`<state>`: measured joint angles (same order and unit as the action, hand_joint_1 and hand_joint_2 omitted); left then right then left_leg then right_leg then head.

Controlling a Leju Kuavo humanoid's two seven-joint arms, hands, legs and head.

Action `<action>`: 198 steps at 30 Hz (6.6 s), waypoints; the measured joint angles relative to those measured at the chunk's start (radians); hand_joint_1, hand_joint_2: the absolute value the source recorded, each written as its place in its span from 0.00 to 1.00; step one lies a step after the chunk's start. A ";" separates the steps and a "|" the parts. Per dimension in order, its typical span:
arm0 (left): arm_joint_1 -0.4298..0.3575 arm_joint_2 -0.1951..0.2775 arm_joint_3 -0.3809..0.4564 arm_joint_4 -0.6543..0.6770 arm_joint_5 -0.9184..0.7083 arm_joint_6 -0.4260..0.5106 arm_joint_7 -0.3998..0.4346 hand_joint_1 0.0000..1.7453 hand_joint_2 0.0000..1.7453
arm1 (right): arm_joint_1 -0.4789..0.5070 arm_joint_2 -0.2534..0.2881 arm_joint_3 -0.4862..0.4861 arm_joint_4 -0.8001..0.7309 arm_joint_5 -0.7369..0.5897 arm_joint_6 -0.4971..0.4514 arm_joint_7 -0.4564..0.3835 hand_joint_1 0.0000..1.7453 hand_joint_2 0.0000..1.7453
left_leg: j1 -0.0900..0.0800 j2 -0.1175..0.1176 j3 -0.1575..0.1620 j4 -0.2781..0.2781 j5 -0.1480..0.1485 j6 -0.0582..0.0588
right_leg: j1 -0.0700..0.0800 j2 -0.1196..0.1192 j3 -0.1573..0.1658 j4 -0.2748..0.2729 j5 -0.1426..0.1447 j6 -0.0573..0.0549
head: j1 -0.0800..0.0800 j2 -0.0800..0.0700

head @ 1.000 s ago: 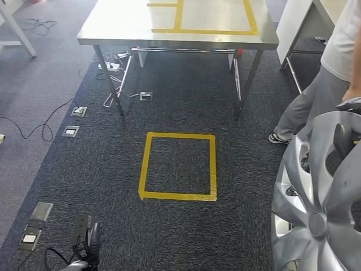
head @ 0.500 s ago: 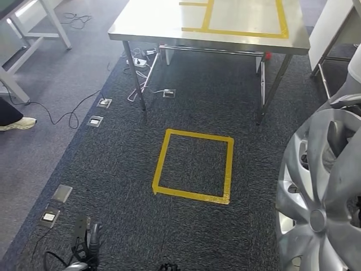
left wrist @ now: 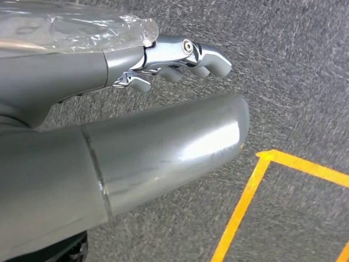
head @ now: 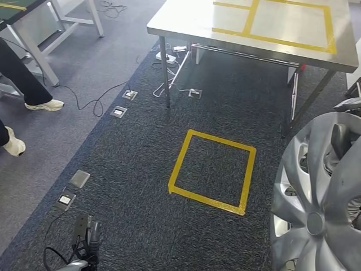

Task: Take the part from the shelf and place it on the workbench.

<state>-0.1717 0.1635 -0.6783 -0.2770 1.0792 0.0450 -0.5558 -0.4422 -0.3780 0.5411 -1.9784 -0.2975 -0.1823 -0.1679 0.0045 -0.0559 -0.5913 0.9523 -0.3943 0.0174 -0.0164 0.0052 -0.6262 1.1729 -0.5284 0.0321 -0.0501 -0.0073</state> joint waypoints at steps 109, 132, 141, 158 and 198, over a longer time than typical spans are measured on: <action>-0.006 -0.013 -0.001 -0.005 -0.036 0.000 0.025 0.00 0.00 | -0.038 -0.011 -0.037 0.014 -0.021 -0.122 0.070 1.00 1.00 | 0.004 0.050 -0.085 0.139 -0.061 -0.025 | 0.012 0.011 0.147 -0.204 0.023 -0.044 | -0.001 0.000; -0.036 -0.029 -0.003 -0.008 -0.086 -0.003 0.046 0.00 0.00 | -0.143 -0.097 -0.040 0.058 0.018 -0.312 0.198 1.00 1.00 | -0.003 0.046 0.049 0.197 -0.129 -0.018 | 0.022 0.006 0.016 -0.208 0.149 -0.048 | 0.011 0.000; -0.035 -0.024 -0.004 -0.008 -0.092 0.002 0.047 0.00 0.00 | -0.146 -0.112 -0.029 0.106 0.036 -0.336 0.217 1.00 1.00 | -0.009 0.047 -0.090 0.043 -0.004 -0.008 | 0.020 0.014 0.118 -0.217 0.061 -0.040 | 0.004 0.000; -0.043 -0.033 -0.004 -0.010 -0.093 0.018 0.043 0.00 0.00 | -0.172 -0.133 -0.012 0.202 0.130 -0.350 0.245 1.00 1.00 | -0.007 0.038 -0.017 0.011 -0.002 -0.001 | 0.001 0.003 0.073 -0.212 0.088 0.006 | 0.008 0.000; -0.035 -0.042 -0.005 -0.010 -0.119 0.020 0.025 0.00 0.00 | -0.378 -0.406 0.029 0.509 0.903 0.178 0.843 1.00 1.00 | -0.011 0.038 -0.008 -0.011 0.002 -0.010 | -0.003 0.005 0.078 -0.223 0.084 -0.007 | 0.000 0.000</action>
<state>-0.2069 0.1215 -0.6828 -0.2865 0.9599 0.0647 -0.5306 -0.8201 -0.7841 0.5700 -1.4698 0.6055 -0.0040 0.6752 -0.0062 -0.0177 -0.5994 0.9414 -0.3924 0.0070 -0.0190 0.0098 -0.5484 0.9501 -0.4444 0.0247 -0.0498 -0.0072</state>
